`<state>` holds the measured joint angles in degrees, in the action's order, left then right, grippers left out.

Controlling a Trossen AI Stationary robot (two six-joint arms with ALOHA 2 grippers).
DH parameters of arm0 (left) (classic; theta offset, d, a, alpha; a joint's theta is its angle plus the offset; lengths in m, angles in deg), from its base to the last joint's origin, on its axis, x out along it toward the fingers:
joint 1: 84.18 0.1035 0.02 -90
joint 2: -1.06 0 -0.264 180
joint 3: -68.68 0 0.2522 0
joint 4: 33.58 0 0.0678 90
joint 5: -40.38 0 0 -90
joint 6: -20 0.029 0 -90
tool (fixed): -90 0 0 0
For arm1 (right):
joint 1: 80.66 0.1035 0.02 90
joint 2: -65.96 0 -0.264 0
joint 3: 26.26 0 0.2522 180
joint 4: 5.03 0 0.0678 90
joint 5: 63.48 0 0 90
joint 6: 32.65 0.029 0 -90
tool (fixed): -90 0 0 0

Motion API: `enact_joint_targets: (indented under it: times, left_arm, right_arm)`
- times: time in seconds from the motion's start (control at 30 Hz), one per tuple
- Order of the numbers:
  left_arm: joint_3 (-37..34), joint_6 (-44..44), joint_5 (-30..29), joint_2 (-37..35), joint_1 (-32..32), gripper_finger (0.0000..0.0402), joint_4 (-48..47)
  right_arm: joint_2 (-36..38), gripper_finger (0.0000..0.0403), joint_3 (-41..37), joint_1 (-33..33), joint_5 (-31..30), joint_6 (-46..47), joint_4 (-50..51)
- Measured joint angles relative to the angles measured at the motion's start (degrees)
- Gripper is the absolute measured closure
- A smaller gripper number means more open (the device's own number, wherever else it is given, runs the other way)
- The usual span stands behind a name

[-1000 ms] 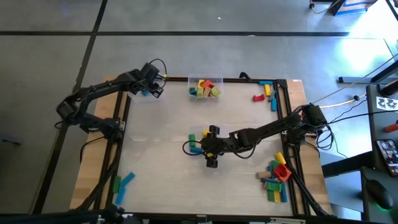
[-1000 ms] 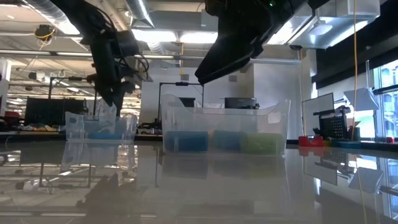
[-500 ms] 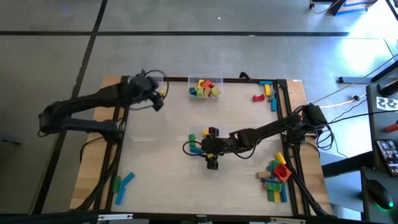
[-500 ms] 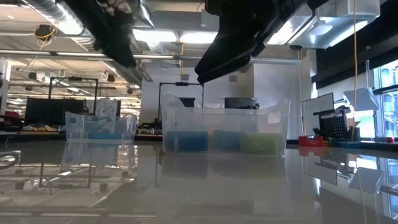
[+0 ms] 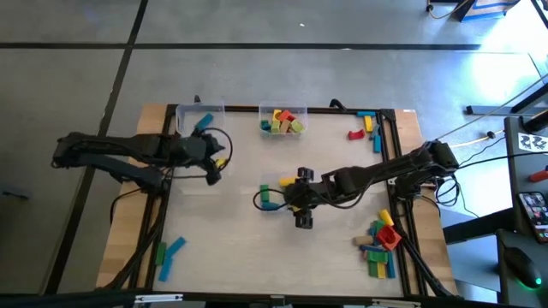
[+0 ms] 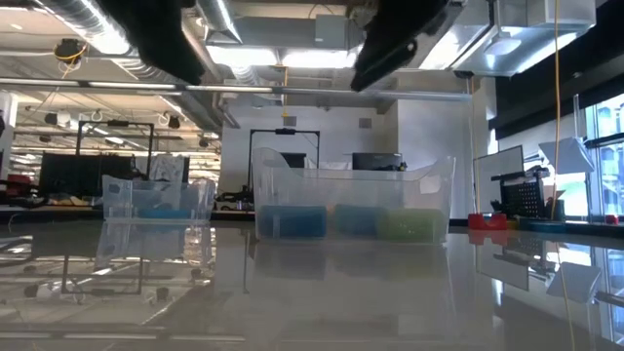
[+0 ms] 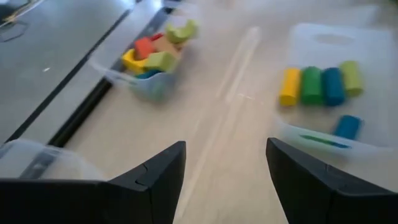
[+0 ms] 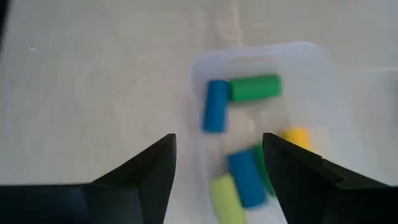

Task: Sort blocks by size
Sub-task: Put the red arch block into the top right transparent bin

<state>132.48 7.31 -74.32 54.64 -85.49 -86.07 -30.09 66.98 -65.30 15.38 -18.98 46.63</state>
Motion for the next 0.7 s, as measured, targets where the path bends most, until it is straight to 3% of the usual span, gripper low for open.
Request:
enact_joint_targets:
  times: [0.17,0.3,0.7]
  left_arm:
    - [0.0,-2.3,-4.1,0.4,-6.5,0.0183,0.0]
    - [-2.8,-3.4,-7.1,0.7,-10.2,0.0183,4.3]
    - [-18.2,-9.9,-7.0,0.8,-16.0,0.0183,21.7]
  right_arm:
    - [2.7,0.0166,0.6,-0.2,-7.4,0.9,8.0]
    - [4.3,0.0166,0.6,-2.5,-9.4,3.2,14.9]
    - [4.4,0.0166,0.5,-19.4,-11.7,0.7,31.6]
